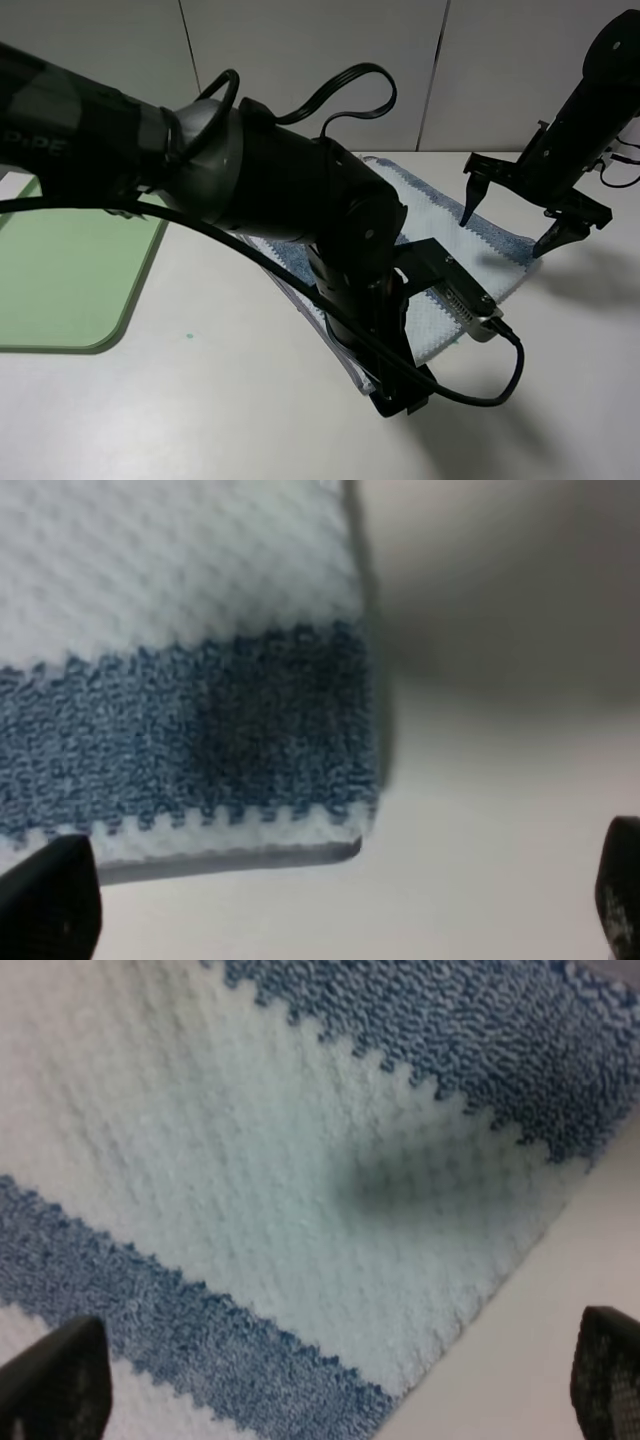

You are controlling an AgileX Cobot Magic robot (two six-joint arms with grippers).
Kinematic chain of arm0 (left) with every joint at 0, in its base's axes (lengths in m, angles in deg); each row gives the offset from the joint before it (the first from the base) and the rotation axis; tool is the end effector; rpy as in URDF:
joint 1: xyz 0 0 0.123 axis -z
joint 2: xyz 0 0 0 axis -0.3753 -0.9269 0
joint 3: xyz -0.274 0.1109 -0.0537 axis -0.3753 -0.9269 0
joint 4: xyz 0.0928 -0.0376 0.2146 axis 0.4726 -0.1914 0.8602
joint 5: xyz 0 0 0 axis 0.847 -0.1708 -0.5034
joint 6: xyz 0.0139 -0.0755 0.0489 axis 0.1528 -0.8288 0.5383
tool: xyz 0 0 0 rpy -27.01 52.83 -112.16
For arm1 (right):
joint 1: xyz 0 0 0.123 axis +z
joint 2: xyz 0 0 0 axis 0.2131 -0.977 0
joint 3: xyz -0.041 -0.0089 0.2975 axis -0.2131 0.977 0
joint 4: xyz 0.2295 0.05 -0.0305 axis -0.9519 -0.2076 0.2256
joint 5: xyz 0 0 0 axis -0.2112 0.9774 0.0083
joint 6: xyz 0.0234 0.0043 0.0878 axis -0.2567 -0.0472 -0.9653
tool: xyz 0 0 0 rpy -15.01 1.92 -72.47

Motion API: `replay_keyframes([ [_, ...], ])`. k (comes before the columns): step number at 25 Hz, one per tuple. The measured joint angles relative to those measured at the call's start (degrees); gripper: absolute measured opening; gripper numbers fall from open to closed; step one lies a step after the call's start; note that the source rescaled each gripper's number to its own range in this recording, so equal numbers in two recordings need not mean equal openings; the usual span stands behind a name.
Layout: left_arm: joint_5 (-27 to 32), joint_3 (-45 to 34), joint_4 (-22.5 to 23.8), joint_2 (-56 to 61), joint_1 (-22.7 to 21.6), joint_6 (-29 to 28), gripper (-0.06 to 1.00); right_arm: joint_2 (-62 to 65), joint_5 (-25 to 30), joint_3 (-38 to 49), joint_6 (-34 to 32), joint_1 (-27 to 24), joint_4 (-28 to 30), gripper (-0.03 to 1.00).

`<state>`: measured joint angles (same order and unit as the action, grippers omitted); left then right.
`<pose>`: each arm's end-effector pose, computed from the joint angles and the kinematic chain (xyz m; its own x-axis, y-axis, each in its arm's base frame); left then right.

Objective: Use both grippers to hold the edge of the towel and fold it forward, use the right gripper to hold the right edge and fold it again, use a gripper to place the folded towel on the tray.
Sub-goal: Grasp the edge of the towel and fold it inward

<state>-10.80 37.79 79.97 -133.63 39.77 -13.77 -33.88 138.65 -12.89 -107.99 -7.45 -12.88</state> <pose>0.1867 -0.3501 0.1661 -0.3984 0.8621 -0.3130 0.9064 0.4223 0.0095 0.3461 0.0457 0.1918 -0.8938 0.4484 0.0058 0.4398 0.8741 0.2064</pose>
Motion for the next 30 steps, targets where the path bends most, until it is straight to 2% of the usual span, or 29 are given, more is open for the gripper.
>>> replay_keyframes([
  [11,-1.1,0.0,0.8,0.0,0.0,-1.8,0.99,0.0,-7.4,7.9,0.0,0.0,0.5,1.00],
  [20,-1.3,0.0,0.8,0.0,0.0,-1.8,0.99,-0.3,-11.7,7.9,0.1,0.0,2.6,1.00],
  [30,-1.3,0.0,0.8,0.0,0.0,-1.8,0.99,-3.3,-14.1,7.9,0.4,0.0,5.7,1.00],
])
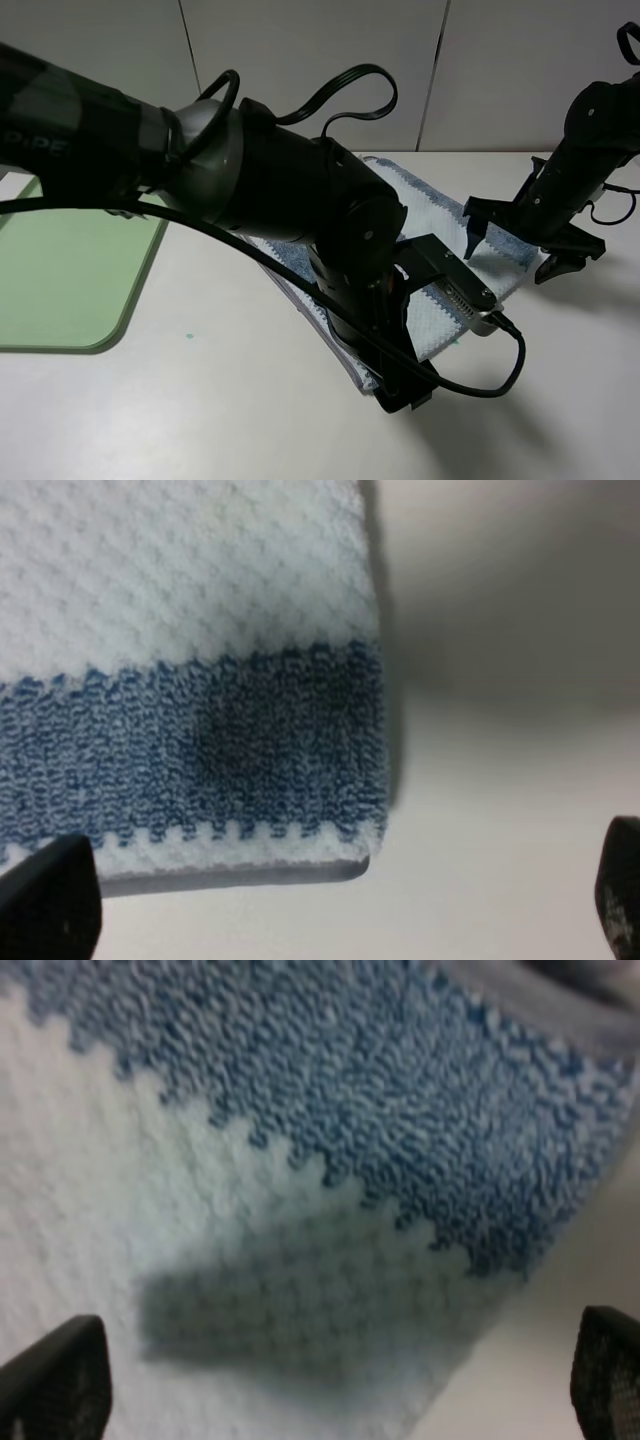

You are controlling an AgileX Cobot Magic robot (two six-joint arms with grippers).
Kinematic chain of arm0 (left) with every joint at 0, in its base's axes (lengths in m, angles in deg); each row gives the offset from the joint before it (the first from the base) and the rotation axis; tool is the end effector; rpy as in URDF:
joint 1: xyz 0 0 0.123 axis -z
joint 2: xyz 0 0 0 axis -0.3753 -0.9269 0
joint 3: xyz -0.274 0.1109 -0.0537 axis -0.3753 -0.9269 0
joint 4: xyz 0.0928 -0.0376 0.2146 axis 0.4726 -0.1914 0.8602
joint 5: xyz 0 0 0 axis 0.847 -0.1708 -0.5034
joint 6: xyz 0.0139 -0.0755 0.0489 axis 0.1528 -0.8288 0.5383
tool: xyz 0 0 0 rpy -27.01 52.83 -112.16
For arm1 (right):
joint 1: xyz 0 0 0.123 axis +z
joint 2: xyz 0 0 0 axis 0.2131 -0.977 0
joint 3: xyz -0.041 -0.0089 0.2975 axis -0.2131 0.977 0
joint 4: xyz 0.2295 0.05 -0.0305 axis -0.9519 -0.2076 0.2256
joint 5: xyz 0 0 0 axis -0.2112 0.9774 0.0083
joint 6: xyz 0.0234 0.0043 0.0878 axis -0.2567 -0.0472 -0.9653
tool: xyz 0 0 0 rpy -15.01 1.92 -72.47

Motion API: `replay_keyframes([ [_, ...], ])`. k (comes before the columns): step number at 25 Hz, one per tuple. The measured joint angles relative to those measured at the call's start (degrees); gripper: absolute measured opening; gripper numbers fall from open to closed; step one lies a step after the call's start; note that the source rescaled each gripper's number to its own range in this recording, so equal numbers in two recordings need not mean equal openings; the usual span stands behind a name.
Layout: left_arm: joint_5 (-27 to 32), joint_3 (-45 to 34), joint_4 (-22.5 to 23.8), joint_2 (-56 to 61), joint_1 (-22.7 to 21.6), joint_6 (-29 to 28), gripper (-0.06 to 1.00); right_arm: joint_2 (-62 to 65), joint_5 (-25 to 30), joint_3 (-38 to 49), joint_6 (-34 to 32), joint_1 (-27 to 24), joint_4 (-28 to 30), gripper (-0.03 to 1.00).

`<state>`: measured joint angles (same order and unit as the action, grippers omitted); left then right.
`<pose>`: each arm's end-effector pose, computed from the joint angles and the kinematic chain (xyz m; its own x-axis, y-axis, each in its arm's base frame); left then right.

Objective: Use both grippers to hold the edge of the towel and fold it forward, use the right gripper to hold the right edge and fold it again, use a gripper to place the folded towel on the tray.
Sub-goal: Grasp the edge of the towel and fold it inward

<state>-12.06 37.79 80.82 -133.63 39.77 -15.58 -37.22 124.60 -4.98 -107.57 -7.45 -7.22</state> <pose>0.1883 -0.3514 0.1667 -0.4127 0.8476 -0.3336 0.8971 0.4416 0.0123 0.3401 0.0362 0.1444 -0.9068 0.4124 -0.0869 0.3988 0.9063 0.1396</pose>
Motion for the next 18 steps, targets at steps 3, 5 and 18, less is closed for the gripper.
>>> replay_keyframes([
  [3,0.0,0.0,0.0,0.0,0.0,0.0,0.99,-0.1,-1.4,0.0,0.0,0.0,0.2,1.00],
  [5,0.0,0.0,0.0,0.0,0.0,0.0,0.99,-0.3,-2.0,0.0,0.0,0.0,0.2,1.00],
  [18,-4.2,0.0,0.0,0.0,0.0,-0.9,0.99,-3.4,-2.2,0.0,1.1,0.0,-0.2,1.00],
])
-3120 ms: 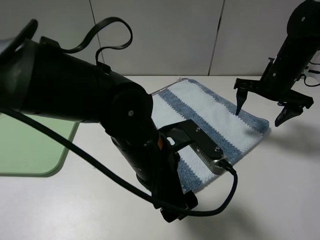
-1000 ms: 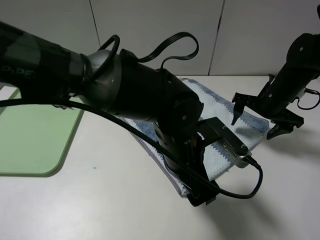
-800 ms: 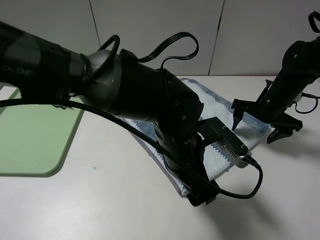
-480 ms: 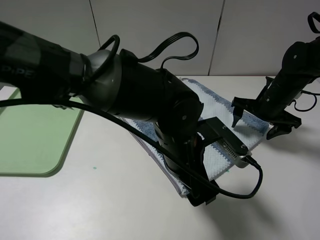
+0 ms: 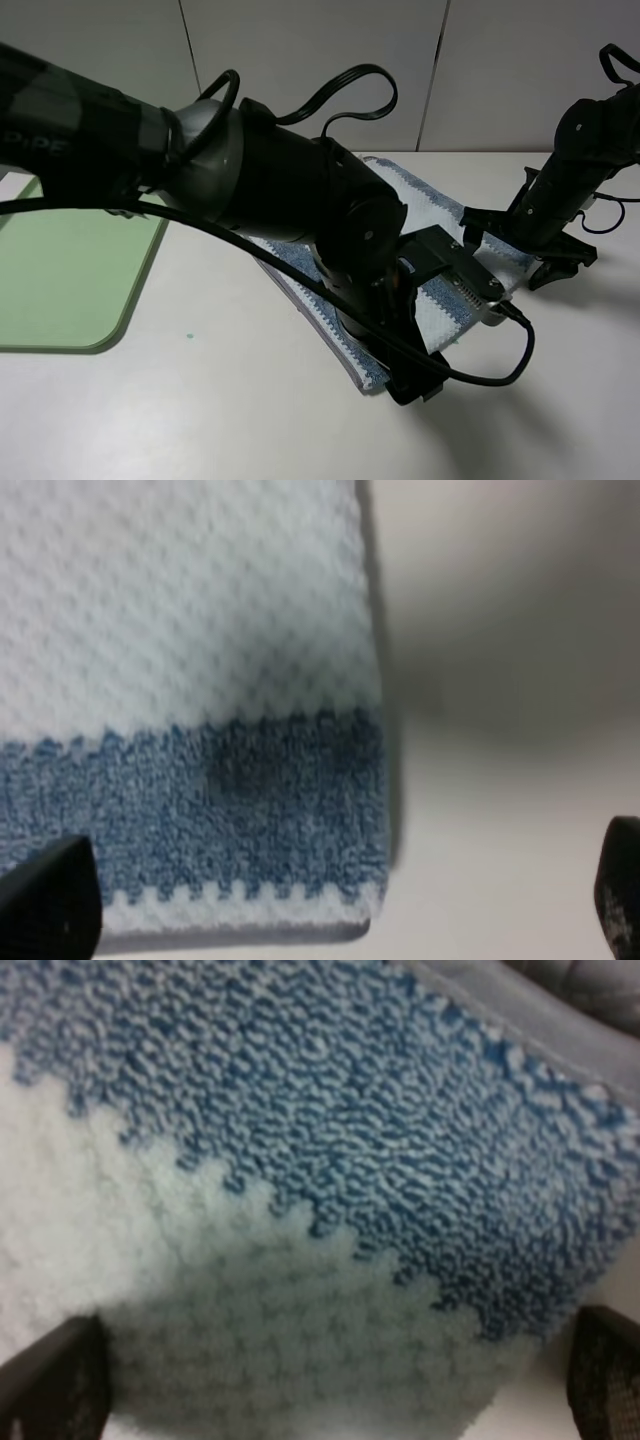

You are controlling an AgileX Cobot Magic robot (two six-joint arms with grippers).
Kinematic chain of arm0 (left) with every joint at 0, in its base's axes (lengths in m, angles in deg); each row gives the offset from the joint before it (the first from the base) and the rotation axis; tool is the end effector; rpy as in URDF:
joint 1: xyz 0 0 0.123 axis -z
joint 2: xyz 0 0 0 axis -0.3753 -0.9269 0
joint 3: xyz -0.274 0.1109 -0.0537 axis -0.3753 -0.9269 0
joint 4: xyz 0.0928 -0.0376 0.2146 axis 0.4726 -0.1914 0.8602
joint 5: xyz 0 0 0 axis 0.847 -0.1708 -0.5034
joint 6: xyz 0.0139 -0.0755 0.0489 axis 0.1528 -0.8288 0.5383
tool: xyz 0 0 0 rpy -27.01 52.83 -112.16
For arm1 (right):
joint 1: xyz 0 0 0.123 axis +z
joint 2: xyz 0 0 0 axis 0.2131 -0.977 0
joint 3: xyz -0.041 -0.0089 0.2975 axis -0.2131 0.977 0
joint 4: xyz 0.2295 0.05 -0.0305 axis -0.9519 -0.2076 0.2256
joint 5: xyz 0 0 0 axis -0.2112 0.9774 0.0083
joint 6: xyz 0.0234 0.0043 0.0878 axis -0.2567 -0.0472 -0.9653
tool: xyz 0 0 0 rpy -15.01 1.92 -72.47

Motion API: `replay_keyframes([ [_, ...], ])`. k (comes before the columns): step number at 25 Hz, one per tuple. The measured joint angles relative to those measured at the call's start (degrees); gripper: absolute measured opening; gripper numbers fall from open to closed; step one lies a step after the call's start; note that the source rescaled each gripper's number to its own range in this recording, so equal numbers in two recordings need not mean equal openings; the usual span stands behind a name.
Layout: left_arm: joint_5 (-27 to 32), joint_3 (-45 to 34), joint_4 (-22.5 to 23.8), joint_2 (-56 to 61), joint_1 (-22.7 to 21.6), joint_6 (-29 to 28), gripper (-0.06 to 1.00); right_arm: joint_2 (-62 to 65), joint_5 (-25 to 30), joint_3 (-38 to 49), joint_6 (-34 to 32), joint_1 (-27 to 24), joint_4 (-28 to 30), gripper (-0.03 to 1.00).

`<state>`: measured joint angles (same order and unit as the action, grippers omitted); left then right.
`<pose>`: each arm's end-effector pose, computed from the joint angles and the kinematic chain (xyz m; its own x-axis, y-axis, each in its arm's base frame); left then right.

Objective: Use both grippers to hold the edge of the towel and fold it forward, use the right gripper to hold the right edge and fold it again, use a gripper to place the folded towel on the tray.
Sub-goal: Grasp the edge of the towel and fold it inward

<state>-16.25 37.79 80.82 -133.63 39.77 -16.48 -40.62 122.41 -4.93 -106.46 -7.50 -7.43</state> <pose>0.1912 -0.3569 0.1692 -0.4140 0.8168 -0.4017 0.8903 0.4554 0.0085 0.3441 0.0360 0.1243 -0.9133 0.4010 -0.0706 0.3906 0.9118 0.1264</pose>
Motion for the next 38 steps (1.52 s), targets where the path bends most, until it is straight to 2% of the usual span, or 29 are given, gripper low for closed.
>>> replay_keyframes([
  [14,0.7,0.9,0.5,-5.1,0.0,-1.2,0.99,0.0,-0.1,0.0,0.9,0.0,-0.3,1.00],
  [25,2.0,1.5,2.0,-7.8,0.0,-2.1,0.92,0.0,-0.2,0.0,0.9,0.0,-0.5,1.00],
  [29,2.1,1.5,3.7,-7.8,0.0,-2.2,0.83,0.0,-0.2,0.0,1.0,0.0,-0.5,1.00],
  [38,1.8,1.5,4.3,-7.8,0.0,-2.4,0.55,0.0,-0.3,0.0,1.0,0.0,-0.5,1.00],
])
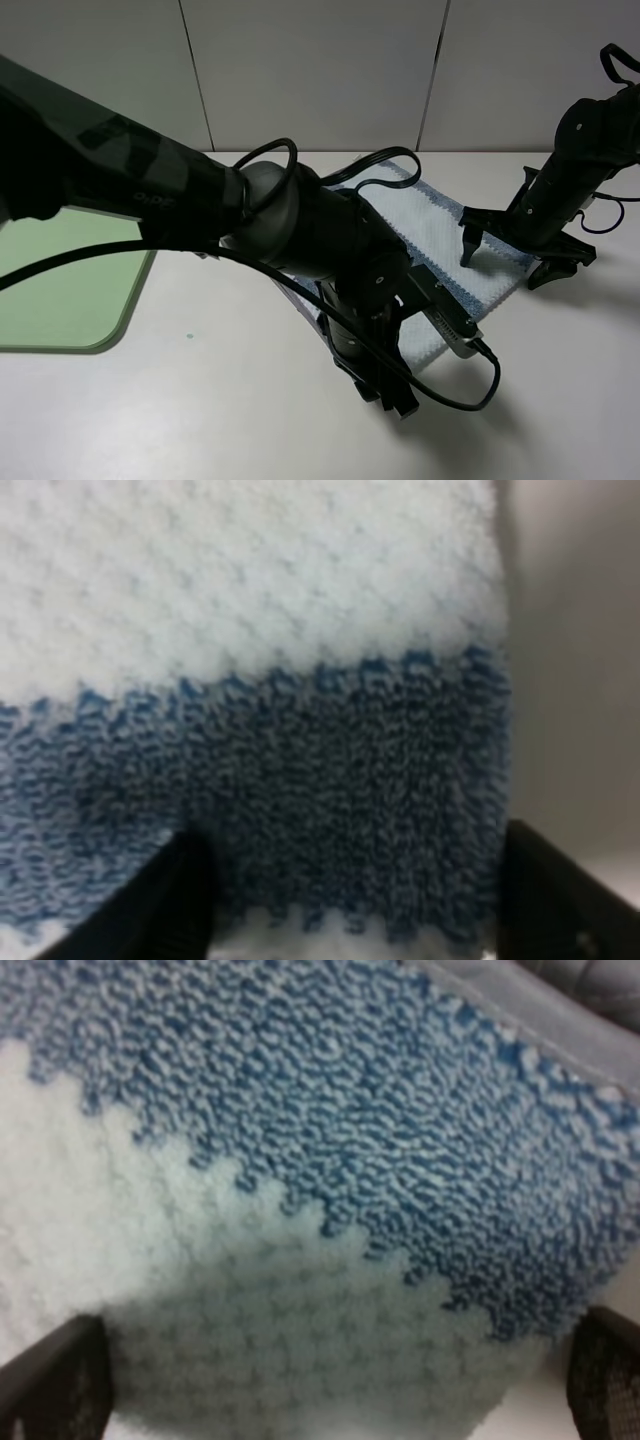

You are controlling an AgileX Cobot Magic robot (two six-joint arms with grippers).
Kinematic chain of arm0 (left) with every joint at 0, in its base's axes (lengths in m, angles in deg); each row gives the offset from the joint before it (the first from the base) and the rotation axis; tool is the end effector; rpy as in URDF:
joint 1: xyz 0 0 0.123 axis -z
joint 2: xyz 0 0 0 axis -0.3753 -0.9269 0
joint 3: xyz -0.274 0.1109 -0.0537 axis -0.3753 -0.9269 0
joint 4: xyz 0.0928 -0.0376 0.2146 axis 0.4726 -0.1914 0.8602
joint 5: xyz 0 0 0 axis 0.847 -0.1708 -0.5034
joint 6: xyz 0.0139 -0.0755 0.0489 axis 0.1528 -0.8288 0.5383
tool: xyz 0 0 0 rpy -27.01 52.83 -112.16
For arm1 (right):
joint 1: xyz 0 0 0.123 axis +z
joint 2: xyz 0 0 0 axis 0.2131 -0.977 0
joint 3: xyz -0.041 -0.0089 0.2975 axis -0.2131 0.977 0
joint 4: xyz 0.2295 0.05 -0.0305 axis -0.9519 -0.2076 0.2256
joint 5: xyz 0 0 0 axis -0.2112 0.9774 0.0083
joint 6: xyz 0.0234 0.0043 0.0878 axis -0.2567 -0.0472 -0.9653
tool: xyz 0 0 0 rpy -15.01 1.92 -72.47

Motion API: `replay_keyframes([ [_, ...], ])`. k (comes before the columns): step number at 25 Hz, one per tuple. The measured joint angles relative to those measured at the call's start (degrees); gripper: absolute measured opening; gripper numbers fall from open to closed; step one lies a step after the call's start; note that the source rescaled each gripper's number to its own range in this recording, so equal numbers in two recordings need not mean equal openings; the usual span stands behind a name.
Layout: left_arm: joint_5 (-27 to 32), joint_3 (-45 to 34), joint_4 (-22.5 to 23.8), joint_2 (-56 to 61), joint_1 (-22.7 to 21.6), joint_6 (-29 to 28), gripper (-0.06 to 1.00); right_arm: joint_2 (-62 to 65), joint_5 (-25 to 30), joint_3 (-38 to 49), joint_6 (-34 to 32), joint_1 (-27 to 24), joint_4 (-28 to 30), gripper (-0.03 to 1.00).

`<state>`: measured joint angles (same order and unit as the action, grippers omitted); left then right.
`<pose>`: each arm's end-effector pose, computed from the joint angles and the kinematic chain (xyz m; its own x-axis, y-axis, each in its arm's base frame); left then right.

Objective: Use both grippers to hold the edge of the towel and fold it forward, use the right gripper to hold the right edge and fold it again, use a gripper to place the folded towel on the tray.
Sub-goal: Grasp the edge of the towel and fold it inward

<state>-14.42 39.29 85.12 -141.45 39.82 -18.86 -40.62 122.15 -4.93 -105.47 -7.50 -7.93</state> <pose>0.1969 -0.3606 0.1185 -0.4158 0.8693 -0.2673 0.8950 0.4433 0.0495 0.3445 0.0365 0.1244 -0.9169 0.3921 -0.0743 0.3807 0.9153 0.1319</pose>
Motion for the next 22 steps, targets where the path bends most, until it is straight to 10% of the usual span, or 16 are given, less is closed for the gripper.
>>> replay_keyframes([
  [14,-1.4,0.0,0.1,0.0,0.0,0.0,0.26,0.0,-0.2,0.0,0.1,0.0,0.0,0.86],
  [22,-1.6,0.0,-0.2,0.0,0.0,0.0,0.11,-0.4,-1.5,0.0,0.1,0.0,-1.3,0.27],
])
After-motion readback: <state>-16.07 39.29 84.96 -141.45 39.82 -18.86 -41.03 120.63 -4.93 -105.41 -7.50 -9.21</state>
